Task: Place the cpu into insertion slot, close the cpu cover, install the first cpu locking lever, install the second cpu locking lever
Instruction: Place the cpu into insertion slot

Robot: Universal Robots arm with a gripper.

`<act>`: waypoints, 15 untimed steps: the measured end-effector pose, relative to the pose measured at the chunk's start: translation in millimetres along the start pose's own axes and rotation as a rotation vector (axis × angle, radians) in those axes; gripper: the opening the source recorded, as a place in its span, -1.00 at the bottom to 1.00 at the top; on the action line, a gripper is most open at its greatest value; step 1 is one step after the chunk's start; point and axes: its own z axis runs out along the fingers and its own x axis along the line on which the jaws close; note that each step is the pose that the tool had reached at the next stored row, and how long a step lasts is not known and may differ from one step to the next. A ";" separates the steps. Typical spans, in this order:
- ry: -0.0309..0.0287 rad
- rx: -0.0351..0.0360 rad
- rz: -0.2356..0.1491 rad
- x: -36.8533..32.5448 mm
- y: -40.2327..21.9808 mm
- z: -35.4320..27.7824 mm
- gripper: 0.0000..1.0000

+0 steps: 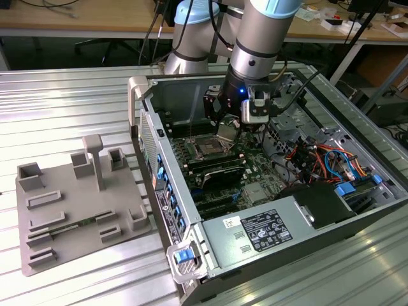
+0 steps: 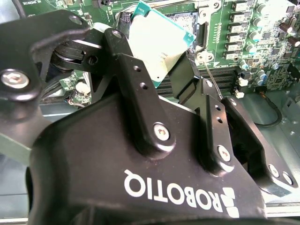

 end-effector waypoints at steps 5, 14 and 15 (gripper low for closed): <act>-0.0001 0.0003 0.001 0.0 0.0 0.1 0.09; -0.0007 0.0012 0.014 0.0 0.0 0.4 0.09; -0.0009 0.0014 0.017 0.0 0.0 0.5 0.09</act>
